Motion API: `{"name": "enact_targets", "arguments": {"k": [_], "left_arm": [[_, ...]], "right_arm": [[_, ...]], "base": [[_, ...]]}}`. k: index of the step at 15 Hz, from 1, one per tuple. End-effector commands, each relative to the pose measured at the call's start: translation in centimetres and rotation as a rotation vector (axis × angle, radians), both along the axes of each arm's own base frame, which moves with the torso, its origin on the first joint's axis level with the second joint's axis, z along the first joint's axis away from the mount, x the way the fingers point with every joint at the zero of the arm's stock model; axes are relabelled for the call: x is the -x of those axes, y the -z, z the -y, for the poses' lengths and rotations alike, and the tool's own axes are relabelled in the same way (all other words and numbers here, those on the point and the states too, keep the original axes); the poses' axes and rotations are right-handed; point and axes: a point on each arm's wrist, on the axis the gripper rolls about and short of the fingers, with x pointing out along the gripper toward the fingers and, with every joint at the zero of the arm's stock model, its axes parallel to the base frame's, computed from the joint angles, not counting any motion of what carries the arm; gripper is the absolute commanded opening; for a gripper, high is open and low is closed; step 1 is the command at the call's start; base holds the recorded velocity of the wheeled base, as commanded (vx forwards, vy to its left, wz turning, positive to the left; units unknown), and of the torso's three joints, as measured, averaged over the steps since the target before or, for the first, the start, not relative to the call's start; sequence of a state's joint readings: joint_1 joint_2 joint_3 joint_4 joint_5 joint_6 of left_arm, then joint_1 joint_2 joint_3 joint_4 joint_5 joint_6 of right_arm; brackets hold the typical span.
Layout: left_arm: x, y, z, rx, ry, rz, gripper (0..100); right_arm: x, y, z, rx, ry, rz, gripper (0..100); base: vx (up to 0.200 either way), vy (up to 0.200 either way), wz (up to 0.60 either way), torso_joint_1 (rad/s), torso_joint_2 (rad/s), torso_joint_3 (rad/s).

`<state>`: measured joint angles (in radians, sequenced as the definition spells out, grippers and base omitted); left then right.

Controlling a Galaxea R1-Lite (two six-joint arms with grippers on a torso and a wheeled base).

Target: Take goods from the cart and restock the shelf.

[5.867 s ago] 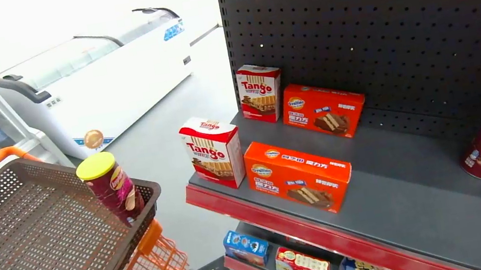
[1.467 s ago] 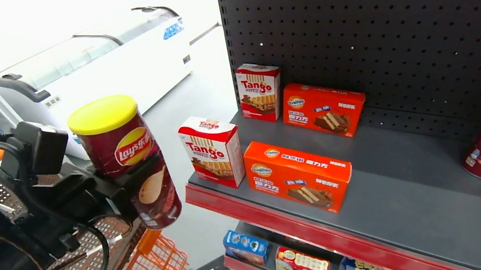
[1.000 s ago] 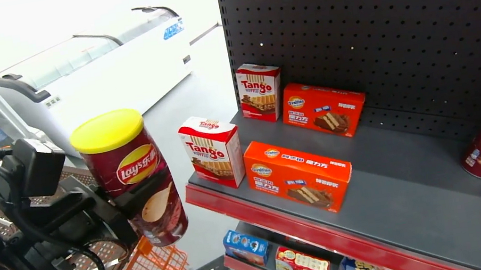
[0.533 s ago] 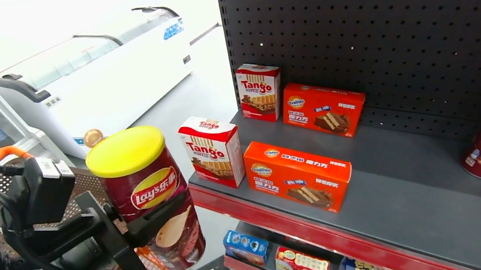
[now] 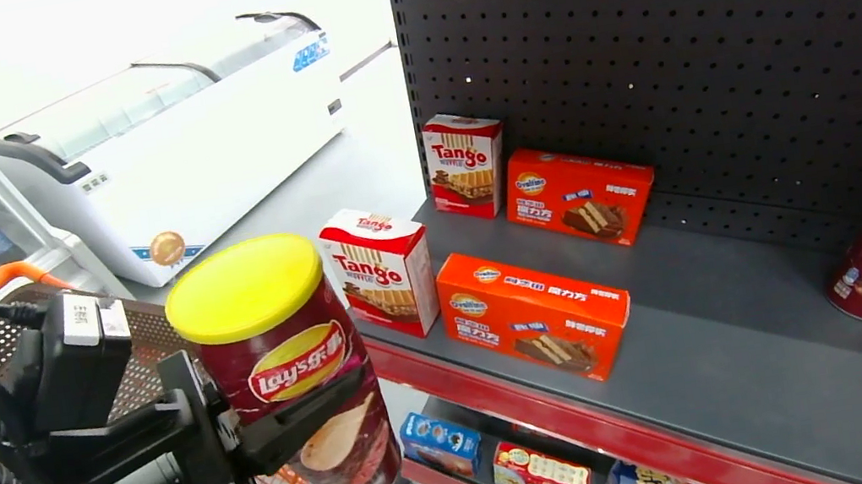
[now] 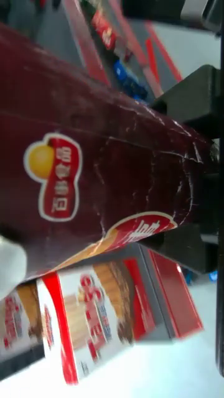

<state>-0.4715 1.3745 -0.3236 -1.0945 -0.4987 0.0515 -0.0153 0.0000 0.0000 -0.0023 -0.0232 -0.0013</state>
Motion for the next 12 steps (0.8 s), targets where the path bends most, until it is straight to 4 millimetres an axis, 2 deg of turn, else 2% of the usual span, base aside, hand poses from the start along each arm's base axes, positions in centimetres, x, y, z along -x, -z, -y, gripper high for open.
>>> {"name": "enact_targets", "arguments": {"k": [1, 2, 12], "left_arm": [[0.34, -0.08, 0.55, 0.007, 0.049, -0.002, 0], [0.45, -0.08, 0.73, 0.007, 0.061, -0.003, 0], [0.48, -0.08, 0.78, 0.008, 0.064, -0.005, 0]], "right_arm": [[0.0, -0.01, 0.0, 0.0, 0.0, 0.001, 100], [0.0, -0.01, 0.0, 0.0, 0.001, 0.001, 100], [0.0, -0.01, 0.0, 0.0, 0.0, 0.001, 100]], "base": [[0.0, 0.0, 0.0, 0.0, 0.0, 0.0], [0.0, 0.0, 0.0, 0.0, 0.0, 0.0], [0.0, 0.0, -0.6, 0.002, 0.0, 0.003]]}}
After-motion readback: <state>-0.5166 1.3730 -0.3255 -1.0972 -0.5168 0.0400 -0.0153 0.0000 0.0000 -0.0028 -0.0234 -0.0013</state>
